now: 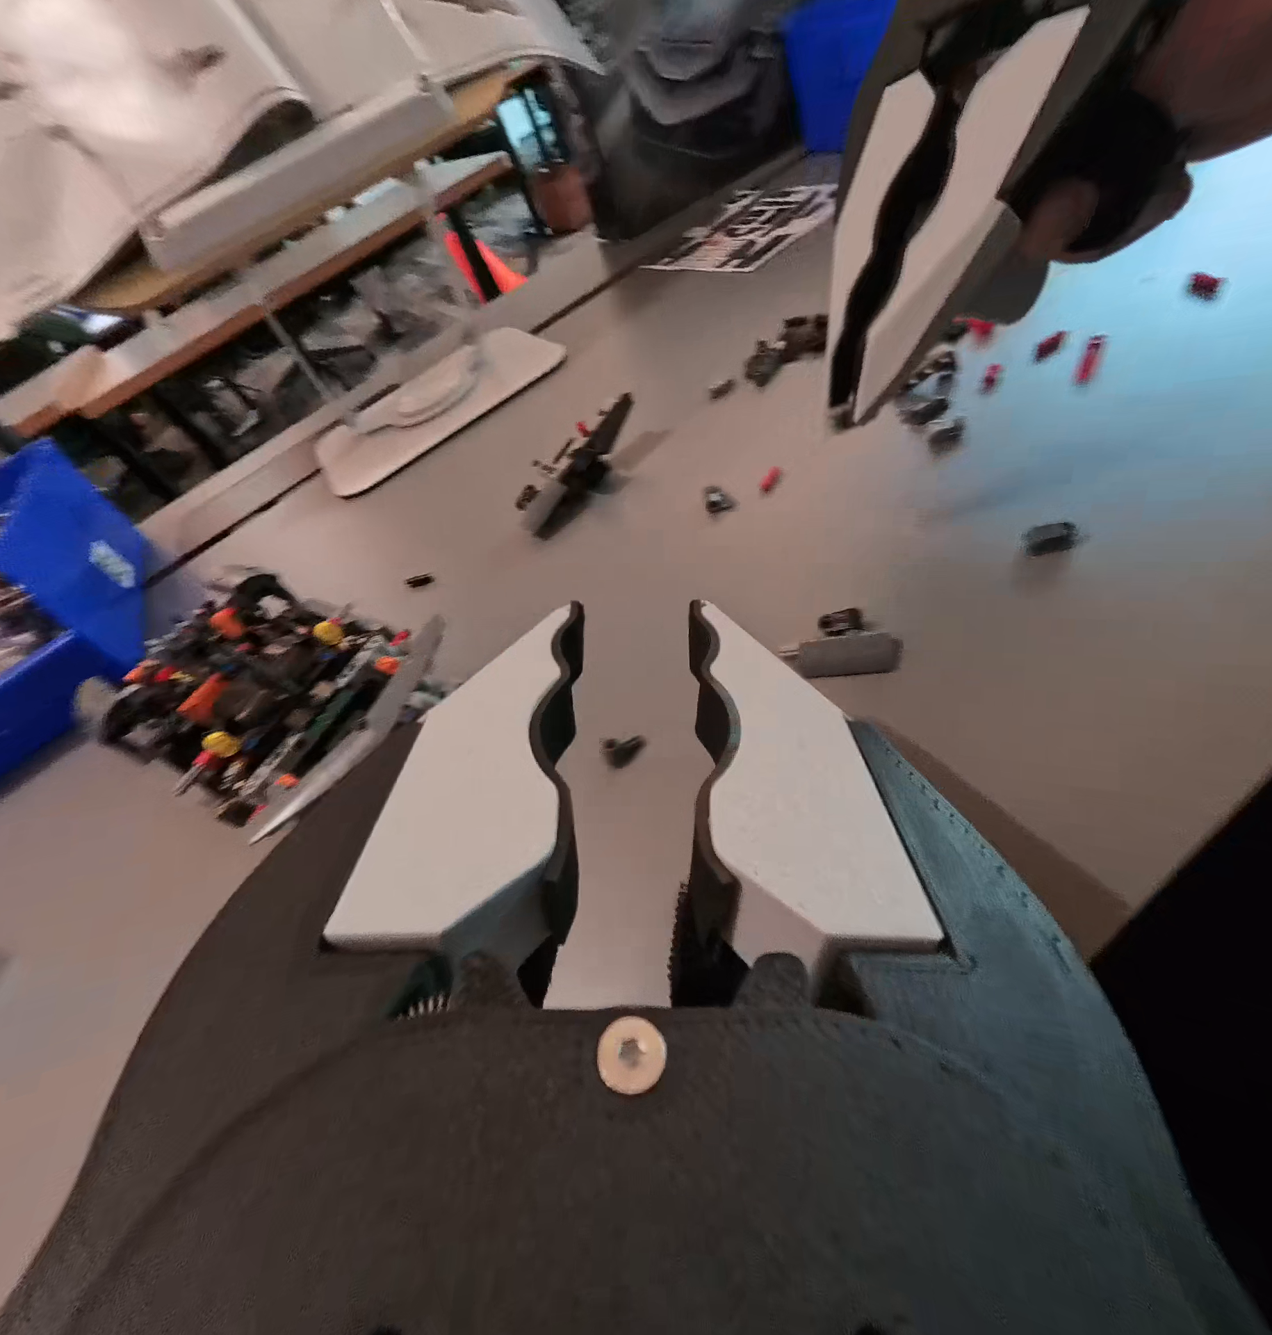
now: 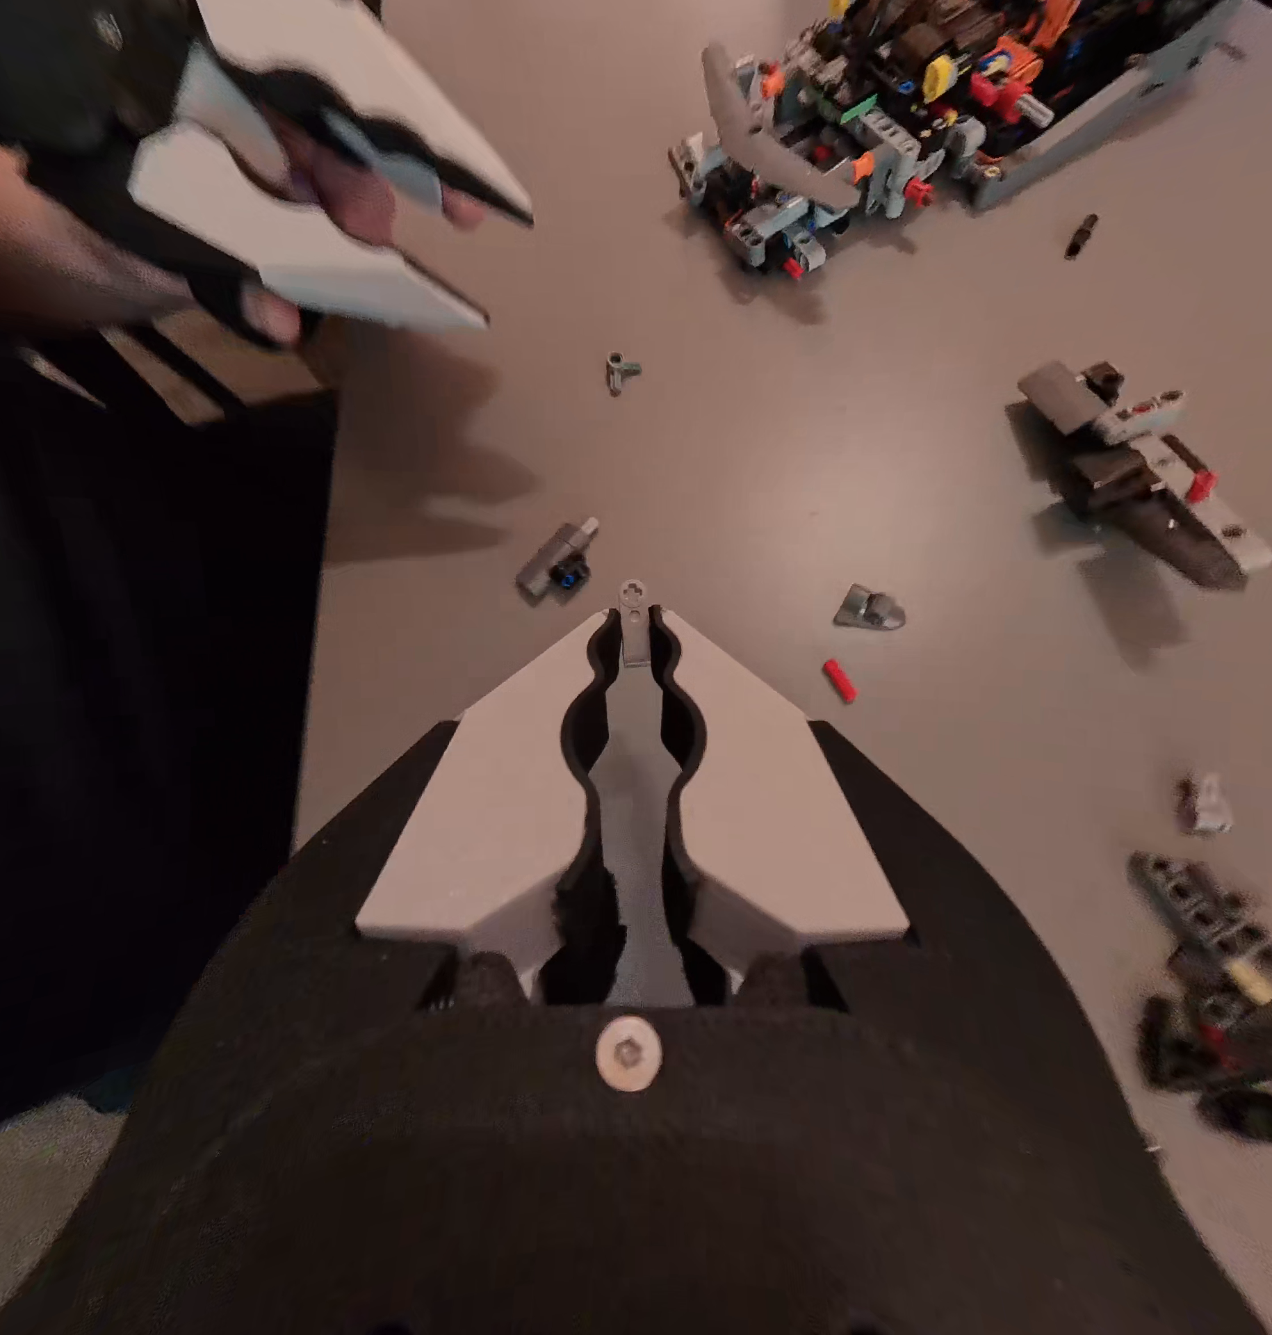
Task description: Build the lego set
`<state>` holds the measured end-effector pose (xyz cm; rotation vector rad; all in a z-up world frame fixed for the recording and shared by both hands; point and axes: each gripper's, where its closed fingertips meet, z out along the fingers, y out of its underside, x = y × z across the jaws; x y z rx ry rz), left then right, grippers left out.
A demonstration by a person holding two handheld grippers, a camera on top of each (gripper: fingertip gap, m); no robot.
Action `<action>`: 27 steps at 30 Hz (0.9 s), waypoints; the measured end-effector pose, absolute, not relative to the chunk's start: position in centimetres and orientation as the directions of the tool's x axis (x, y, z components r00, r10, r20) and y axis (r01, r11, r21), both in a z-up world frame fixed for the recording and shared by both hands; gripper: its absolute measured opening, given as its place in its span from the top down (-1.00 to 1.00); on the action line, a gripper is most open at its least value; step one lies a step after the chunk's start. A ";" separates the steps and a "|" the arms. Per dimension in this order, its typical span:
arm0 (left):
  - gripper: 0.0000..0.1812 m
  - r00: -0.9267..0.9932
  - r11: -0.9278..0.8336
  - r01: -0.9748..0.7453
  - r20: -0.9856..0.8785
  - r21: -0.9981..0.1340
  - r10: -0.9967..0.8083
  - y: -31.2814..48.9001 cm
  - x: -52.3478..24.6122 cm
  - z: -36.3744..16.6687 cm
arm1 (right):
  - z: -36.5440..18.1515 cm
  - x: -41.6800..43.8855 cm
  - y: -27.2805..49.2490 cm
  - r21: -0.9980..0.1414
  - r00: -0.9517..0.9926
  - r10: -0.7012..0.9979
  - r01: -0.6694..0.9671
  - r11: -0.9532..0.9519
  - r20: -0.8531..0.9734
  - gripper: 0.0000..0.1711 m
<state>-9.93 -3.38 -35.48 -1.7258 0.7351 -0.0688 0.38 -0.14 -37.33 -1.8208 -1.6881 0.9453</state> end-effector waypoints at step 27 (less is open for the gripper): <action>0.85 0.400 0.286 -0.646 -0.633 -0.708 -0.663 -5.7 1.0 -33.9 | -33.9 -0.2 -6.5 -0.678 -0.226 0.728 0.608 -0.414 -0.647 0.95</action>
